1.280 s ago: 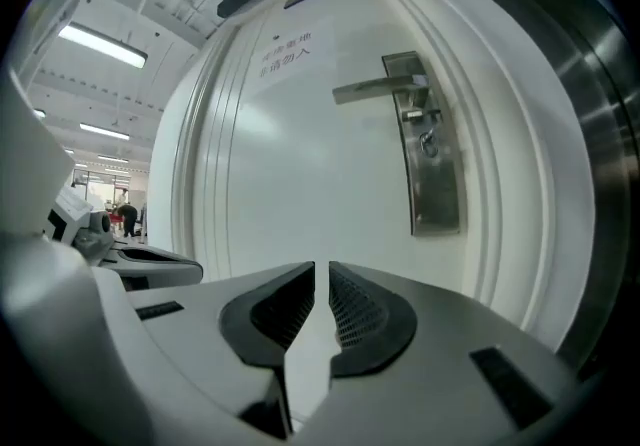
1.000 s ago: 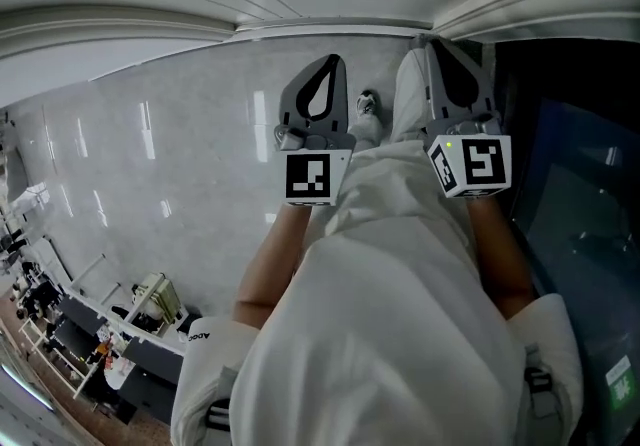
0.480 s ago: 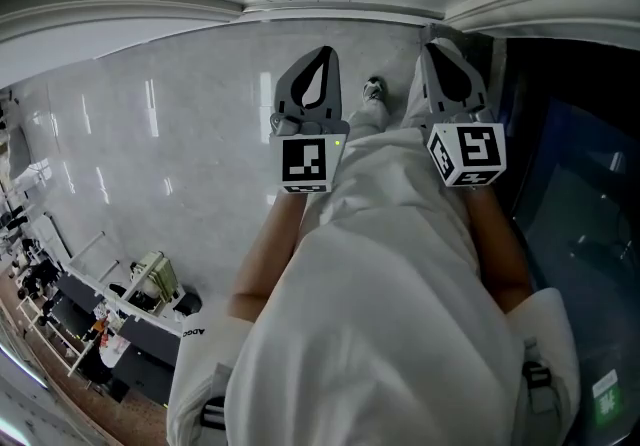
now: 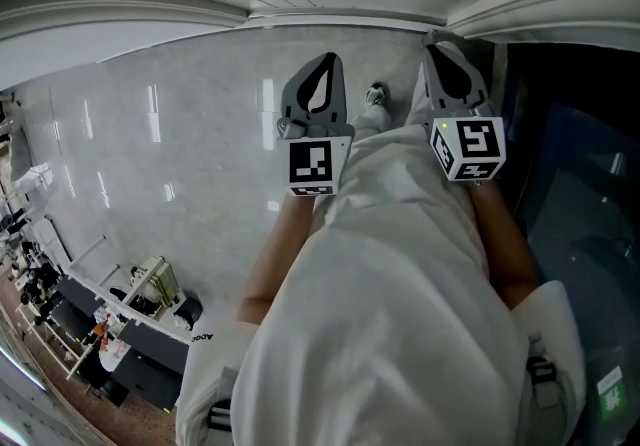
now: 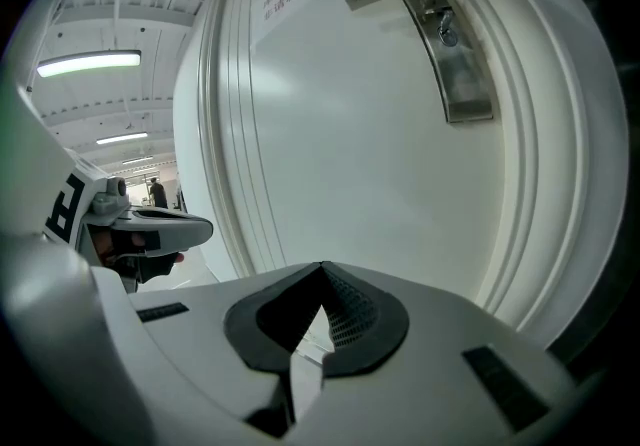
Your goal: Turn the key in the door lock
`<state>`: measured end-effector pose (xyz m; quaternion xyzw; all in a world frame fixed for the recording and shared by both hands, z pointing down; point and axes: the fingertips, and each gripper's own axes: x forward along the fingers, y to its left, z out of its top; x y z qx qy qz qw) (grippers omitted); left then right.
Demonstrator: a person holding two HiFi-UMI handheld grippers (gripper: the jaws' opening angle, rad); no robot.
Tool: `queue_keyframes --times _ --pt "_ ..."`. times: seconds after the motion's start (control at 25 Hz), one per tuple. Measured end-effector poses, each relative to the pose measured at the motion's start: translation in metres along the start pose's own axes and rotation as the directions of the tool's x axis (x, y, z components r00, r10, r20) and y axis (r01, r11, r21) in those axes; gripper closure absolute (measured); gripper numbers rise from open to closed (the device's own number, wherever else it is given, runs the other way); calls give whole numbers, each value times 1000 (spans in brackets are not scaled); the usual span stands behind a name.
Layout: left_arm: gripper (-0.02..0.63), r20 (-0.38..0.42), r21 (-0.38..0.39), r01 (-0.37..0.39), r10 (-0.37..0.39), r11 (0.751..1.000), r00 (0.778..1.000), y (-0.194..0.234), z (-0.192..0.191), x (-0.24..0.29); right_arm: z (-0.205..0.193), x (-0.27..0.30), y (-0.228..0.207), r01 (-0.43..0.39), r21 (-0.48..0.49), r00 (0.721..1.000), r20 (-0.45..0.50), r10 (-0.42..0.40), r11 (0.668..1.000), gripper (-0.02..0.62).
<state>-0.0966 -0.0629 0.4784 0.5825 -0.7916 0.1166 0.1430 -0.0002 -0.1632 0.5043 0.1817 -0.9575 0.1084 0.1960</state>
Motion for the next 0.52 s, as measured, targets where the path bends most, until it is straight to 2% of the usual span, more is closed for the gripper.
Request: queue_keyframes --times 0.2,0.52 --pt "598 -6 -12 -13 12 1000 1000 3 -5 -10 -5 3 8 -17 -5 999 -29 17 1000 591" --pt "598 -45 -62 -46 43 997 998 29 -33 -18 -21 20 36 -68 -43 994 -83 64 997 591"
